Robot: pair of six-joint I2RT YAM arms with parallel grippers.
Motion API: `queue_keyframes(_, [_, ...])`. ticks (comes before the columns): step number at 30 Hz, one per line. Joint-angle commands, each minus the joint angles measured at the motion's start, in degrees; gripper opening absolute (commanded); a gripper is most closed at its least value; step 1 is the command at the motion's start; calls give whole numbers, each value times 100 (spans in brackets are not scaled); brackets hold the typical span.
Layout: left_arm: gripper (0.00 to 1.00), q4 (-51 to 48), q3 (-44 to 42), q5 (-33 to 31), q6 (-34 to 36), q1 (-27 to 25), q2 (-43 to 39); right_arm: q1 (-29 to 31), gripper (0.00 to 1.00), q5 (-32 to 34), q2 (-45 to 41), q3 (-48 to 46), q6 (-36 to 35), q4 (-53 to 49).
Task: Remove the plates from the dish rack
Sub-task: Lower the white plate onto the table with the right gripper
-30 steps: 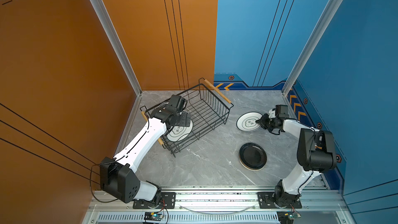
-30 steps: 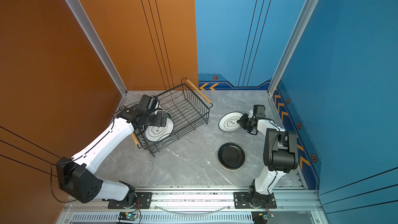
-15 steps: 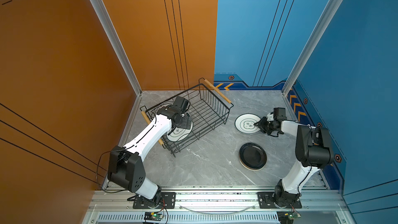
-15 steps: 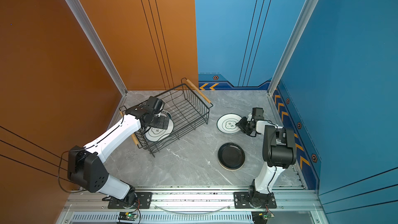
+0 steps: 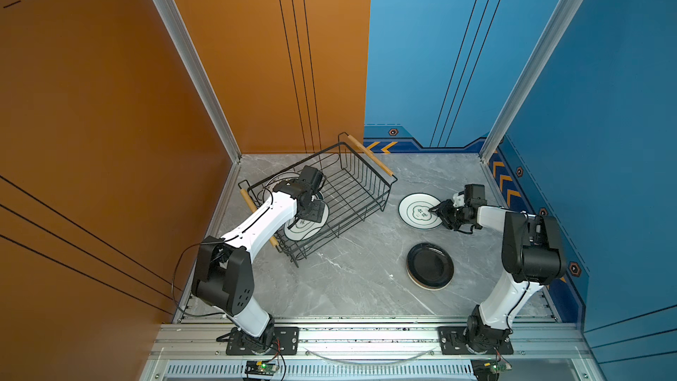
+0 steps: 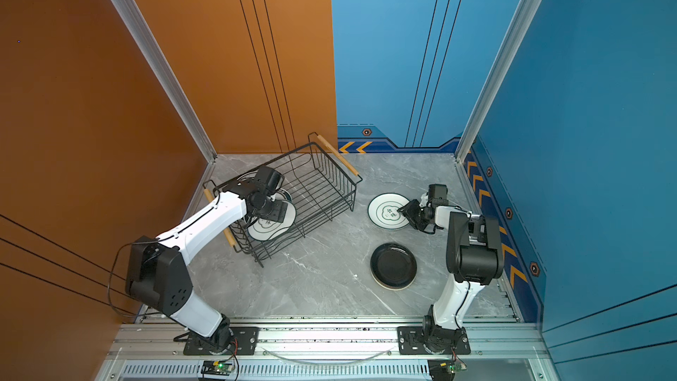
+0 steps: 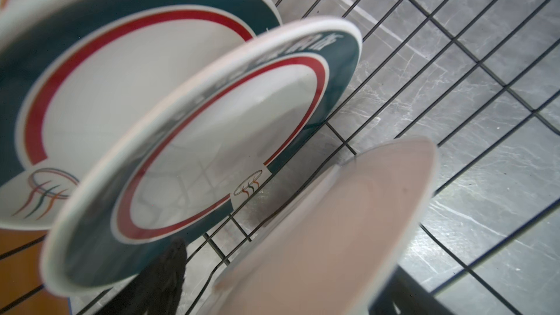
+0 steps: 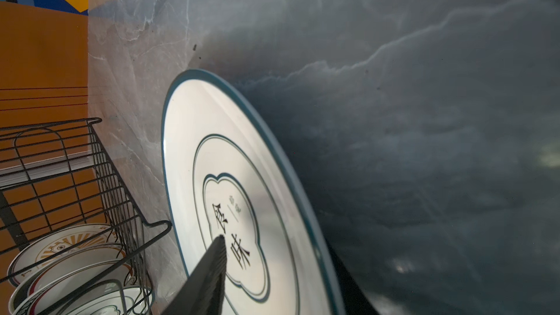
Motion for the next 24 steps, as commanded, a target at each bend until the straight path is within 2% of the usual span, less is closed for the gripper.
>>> queue_keyframes(1, [80,-94,83,-49,79,73,44,-3,52,171,189,-183,-28,-112])
queue_keyframes(5, [72,-90,91,14,53,111,98,2,60,222,175,-186,-28,-145])
queue_keyframes(12, [57,-100,4,-32,62,152,101,2,68,347,104,-191,-30,-249])
queue_keyframes(24, [37,-105,-23,-26,61,155,183,-38,69,416,-125,-314,-63,-340])
